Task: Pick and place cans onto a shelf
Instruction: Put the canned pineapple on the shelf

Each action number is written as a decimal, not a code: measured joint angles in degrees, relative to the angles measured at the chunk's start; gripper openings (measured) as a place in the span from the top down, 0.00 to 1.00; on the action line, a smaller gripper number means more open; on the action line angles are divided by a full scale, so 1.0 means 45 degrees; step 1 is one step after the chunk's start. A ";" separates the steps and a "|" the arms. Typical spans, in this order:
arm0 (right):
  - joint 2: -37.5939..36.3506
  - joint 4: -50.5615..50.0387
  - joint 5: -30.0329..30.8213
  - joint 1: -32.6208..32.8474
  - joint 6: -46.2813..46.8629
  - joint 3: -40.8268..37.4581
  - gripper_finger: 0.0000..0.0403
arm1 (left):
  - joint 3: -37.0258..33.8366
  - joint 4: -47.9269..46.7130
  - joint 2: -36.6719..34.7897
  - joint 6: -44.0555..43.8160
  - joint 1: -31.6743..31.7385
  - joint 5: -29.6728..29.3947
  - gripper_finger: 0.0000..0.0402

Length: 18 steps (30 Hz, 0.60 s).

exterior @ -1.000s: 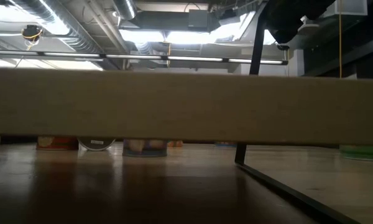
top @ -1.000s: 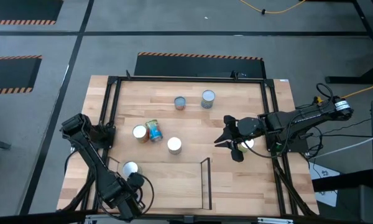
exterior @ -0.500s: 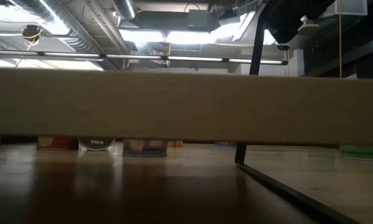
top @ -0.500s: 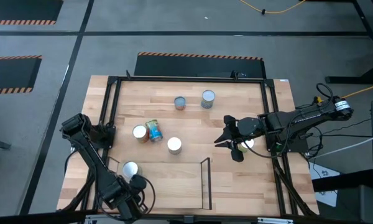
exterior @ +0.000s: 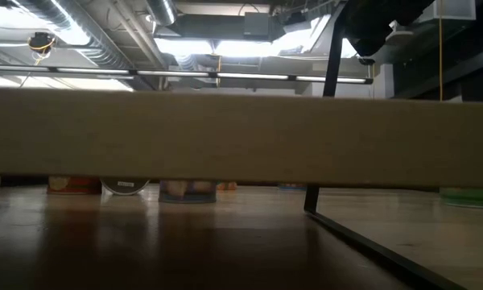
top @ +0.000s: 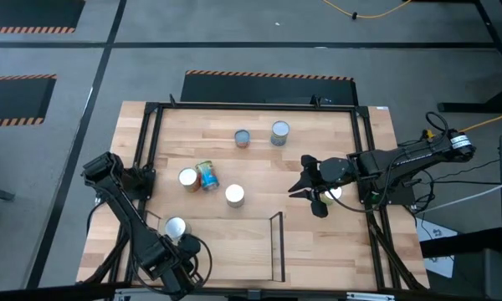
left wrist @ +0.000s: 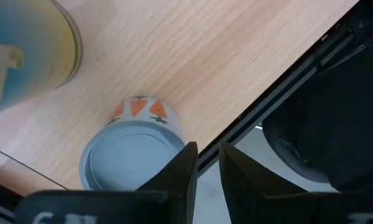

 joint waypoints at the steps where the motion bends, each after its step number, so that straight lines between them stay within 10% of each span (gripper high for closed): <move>1: 0.0000 0.0000 0.0001 0.0000 0.0004 0.0000 0.82 | 0.0000 0.0000 0.0000 -0.0001 0.0000 0.0005 0.85; 18: 0.0000 -0.0010 0.0002 0.0000 0.0000 0.0000 0.82 | 0.0000 -0.0086 0.0000 -0.0078 -0.0010 0.1037 0.85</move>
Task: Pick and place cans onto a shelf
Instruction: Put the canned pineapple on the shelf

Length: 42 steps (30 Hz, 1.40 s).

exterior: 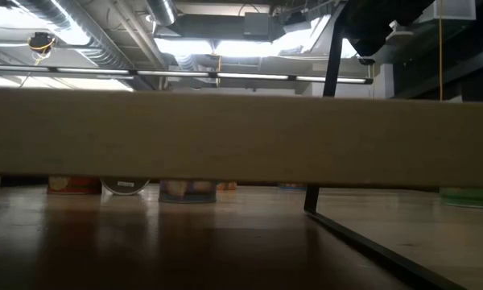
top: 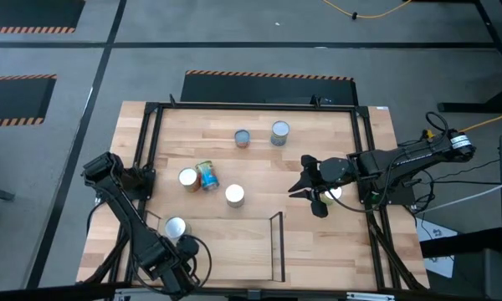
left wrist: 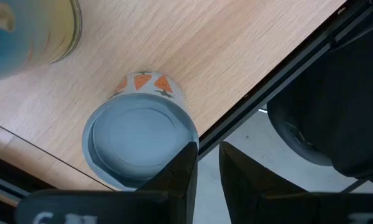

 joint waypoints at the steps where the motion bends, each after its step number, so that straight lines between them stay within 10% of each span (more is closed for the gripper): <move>1: 0.0000 0.0000 -0.0002 0.0000 -0.0014 0.0000 0.82 | 0.0000 0.0000 0.0000 0.0000 0.0000 -0.0004 0.85; 42: 0.0000 0.0000 0.0002 0.0000 -0.0029 0.0000 0.82 | 0.0000 -0.0471 0.0000 0.0010 0.0010 -0.0493 0.90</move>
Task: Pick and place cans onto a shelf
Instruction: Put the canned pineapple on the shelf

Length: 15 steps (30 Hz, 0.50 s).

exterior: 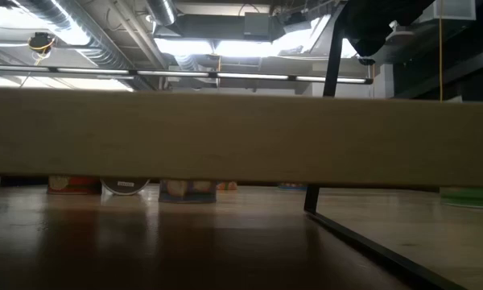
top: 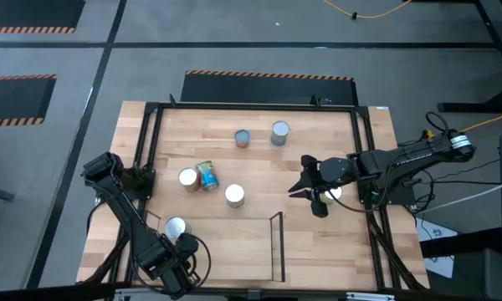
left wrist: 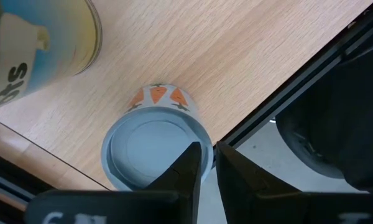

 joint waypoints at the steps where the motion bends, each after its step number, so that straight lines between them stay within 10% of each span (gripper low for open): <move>1: 0.0000 0.0000 -0.0003 0.0000 0.0000 0.0001 0.82 | 0.0000 0.0000 0.0000 0.0000 0.0000 0.0000 0.90; 15: 0.0000 0.0005 -0.0004 -0.0005 0.0024 0.0000 0.82 | 0.0000 0.0737 -0.0730 0.0620 0.0301 0.0117 0.90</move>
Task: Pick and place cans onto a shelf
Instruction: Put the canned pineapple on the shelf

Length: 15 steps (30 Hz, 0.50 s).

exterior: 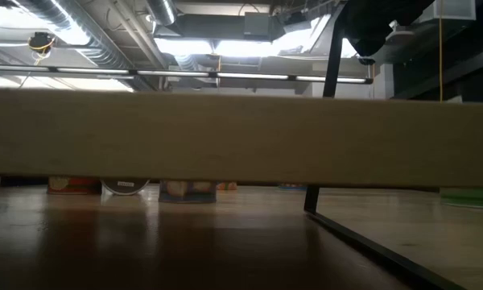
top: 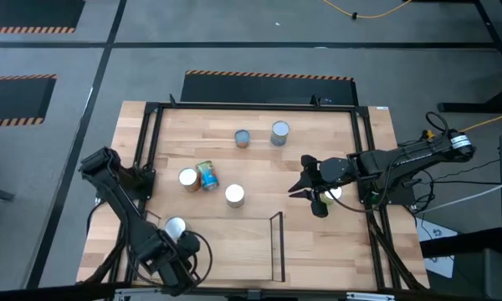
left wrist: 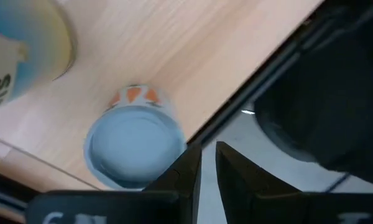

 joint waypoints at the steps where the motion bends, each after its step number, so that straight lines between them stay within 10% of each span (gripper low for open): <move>1: 0.0000 0.0000 0.0000 0.0000 0.0000 0.0005 0.82 | 0.0000 0.0111 -0.0172 0.0052 0.0070 -0.0008 0.90; 15: 0.0000 0.0005 0.0002 0.0002 -0.0240 0.0005 0.82 | 0.0019 0.1216 -0.2147 0.6448 0.2533 -0.2159 0.90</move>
